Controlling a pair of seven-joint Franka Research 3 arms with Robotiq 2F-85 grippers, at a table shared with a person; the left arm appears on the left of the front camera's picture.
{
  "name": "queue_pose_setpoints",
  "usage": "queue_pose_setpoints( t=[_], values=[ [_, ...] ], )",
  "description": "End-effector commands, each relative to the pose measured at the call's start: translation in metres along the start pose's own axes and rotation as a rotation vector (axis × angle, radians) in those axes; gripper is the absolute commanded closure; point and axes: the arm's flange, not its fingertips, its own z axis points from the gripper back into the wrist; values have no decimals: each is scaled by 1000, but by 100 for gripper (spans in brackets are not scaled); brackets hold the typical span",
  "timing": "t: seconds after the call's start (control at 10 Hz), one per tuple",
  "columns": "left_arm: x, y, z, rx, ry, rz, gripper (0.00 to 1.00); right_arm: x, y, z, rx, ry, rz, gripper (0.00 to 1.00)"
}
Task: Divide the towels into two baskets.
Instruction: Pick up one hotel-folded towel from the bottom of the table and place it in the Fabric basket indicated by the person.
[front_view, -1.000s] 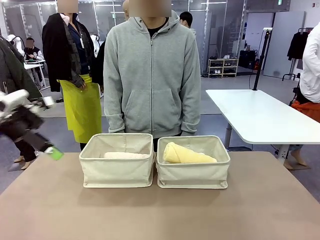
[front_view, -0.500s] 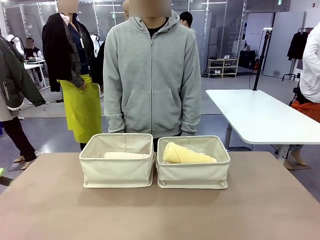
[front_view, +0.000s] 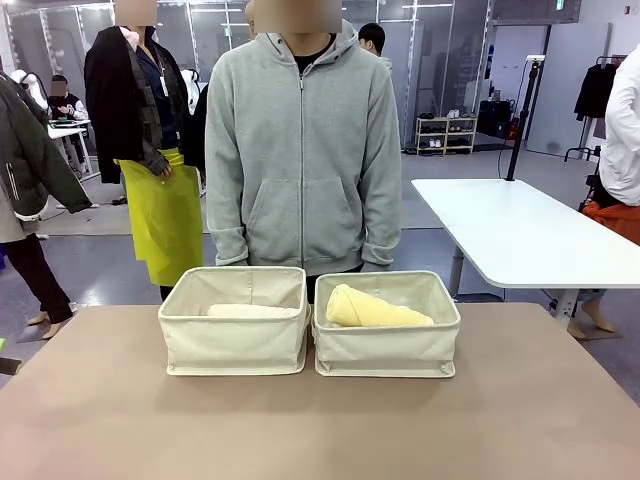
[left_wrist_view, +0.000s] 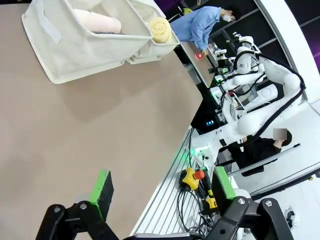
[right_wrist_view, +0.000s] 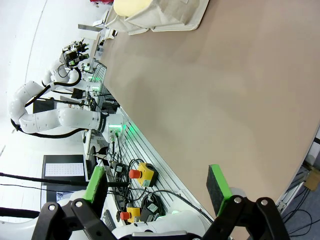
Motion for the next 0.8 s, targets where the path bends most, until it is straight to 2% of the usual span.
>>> queue_pose_setpoints(
  t=[0.0, 0.7],
  values=[
    [-1, -7, 4, 0, 19, -1, 0, -2, 3, -1, -13, 1, 0, 0],
    [-1, -7, 4, 0, 19, -1, 0, -2, 3, -1, -13, 1, 0, 0]
  ],
)
